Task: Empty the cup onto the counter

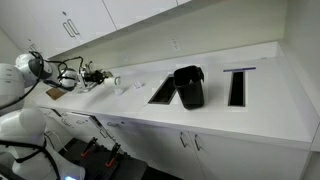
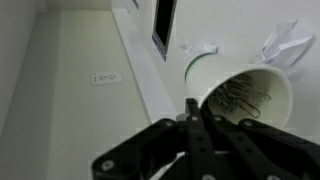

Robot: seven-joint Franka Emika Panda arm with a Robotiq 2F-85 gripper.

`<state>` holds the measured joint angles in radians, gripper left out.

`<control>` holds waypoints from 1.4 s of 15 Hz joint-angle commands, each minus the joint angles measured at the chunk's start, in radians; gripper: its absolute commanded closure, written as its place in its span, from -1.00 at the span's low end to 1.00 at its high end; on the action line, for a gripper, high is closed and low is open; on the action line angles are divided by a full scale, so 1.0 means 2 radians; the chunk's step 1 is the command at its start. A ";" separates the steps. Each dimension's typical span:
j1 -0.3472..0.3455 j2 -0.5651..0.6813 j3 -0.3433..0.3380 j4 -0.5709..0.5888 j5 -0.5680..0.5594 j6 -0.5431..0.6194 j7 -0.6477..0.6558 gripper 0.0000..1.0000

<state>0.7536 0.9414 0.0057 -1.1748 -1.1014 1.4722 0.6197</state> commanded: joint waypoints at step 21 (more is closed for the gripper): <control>0.026 0.162 -0.020 0.176 -0.160 -0.050 -0.203 0.98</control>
<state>0.7918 1.2227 -0.0108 -0.8917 -1.3941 1.3886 0.2792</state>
